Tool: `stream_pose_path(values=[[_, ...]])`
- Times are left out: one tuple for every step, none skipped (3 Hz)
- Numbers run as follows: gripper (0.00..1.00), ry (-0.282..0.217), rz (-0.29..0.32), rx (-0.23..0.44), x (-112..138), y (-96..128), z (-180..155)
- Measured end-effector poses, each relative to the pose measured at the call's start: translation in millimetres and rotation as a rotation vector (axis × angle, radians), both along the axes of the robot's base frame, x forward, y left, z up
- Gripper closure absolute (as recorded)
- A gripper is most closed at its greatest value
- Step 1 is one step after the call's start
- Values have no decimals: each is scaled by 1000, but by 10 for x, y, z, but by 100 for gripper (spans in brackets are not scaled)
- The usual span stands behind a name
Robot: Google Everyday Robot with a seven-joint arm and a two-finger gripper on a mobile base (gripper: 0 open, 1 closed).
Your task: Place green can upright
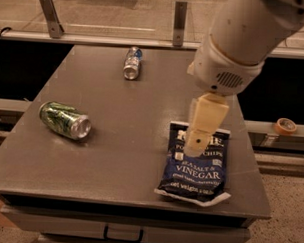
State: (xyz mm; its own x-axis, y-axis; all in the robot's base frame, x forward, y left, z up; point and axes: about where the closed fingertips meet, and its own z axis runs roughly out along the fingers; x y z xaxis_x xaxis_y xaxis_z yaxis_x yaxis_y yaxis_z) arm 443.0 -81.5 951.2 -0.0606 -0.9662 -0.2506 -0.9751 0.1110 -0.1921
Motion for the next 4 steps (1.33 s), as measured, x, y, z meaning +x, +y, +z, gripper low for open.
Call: stream_pose_path(values=[[0, -1, 82, 82, 49, 1015, -1], [0, -2, 82, 81, 49, 1007, 1], [0, -22, 90, 84, 84, 1127, 45], [0, -32, 92, 137, 317, 1539, 99]])
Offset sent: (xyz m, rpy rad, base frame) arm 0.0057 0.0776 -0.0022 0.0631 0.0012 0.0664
